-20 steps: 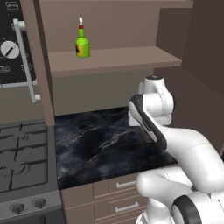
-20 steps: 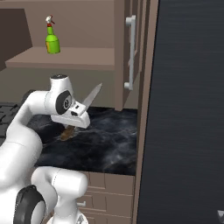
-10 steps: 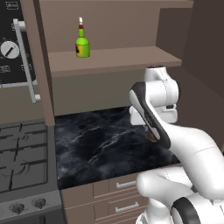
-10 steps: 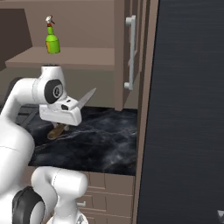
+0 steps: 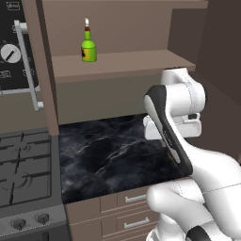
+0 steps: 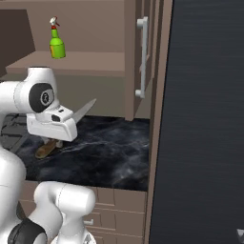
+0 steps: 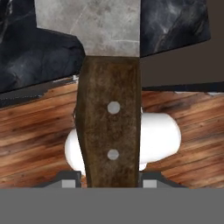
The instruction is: Move the cutting board and knife to the sink. Then move spray from the cabinet to the counter.
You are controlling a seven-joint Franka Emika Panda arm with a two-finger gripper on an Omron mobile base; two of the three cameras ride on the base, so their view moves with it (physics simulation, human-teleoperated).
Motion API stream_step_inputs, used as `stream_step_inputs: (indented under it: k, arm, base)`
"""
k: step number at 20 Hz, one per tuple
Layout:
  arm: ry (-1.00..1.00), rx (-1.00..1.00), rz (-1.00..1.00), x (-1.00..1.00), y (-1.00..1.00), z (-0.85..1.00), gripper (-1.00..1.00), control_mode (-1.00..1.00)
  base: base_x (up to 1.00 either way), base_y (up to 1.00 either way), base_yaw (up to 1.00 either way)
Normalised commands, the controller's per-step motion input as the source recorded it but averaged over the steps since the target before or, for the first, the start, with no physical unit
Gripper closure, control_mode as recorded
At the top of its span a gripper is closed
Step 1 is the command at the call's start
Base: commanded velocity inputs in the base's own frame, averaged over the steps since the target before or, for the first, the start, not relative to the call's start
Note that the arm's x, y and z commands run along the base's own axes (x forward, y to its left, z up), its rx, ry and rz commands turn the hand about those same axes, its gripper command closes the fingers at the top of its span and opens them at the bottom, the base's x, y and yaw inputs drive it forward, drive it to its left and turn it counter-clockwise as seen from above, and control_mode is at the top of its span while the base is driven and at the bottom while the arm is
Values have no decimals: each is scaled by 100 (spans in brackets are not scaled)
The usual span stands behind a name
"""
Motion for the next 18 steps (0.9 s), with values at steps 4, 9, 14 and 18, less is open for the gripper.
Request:
stream_step_inputs:
  k: [4, 9, 14, 18]
  arm:
    - [4, 0, 0, -37, 0, 5, 100, -100]
    - [1, 0, 0, -9, 0, 0, 100, 100]
    - [0, 0, 0, 0, 0, 0, 100, 100]
    - [0, 0, 0, 0, 0, 0, 100, 100]
  base:
    - [0, 0, 0]
    - [-56, 0, 0]
    - [-100, 0, -2]
    - [-100, -2, -18]
